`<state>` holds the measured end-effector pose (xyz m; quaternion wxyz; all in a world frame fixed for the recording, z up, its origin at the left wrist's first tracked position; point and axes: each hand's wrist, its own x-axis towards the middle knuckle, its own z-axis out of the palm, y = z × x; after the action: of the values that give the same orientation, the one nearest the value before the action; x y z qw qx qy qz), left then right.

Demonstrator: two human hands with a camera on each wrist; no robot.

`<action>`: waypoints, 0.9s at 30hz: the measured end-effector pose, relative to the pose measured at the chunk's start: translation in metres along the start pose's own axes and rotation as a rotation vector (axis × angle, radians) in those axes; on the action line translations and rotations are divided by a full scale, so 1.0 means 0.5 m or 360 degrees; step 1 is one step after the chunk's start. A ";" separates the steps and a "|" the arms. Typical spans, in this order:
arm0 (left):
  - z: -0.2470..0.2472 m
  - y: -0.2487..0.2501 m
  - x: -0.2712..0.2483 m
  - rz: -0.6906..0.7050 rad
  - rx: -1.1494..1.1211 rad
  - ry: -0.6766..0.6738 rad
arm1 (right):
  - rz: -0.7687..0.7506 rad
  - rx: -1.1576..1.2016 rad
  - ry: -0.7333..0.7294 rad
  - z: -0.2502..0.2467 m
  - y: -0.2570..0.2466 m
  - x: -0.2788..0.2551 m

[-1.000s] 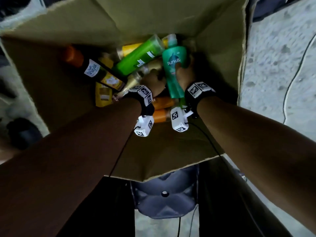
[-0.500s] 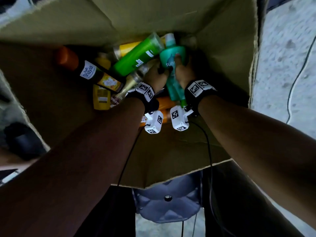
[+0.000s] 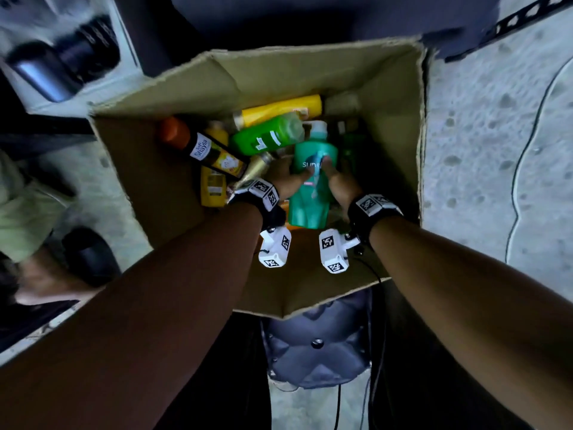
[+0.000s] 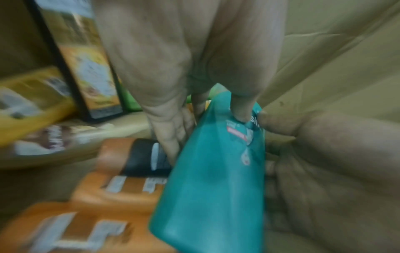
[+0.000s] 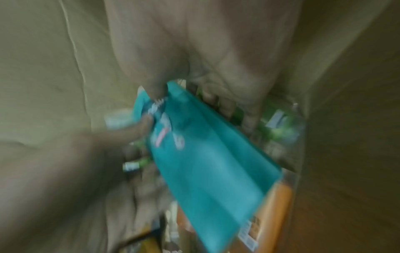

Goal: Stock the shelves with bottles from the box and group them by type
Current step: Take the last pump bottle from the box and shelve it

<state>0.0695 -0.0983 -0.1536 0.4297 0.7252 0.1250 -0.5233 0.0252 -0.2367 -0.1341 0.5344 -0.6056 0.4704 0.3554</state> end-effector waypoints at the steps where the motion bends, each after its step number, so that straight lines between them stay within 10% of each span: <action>1: 0.002 0.001 -0.020 0.0034 0.0028 -0.0001 | 0.0008 0.0005 -0.0021 -0.005 0.003 -0.015; 27: 0.013 0.167 -0.503 0.0011 0.0223 0.0091 | -0.0003 0.0278 -0.0271 -0.097 -0.058 -0.482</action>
<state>0.0120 -0.0858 0.1048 0.3760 0.7686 0.0978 -0.5083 -0.0242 -0.2388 0.1086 0.6234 -0.5248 0.4521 0.3627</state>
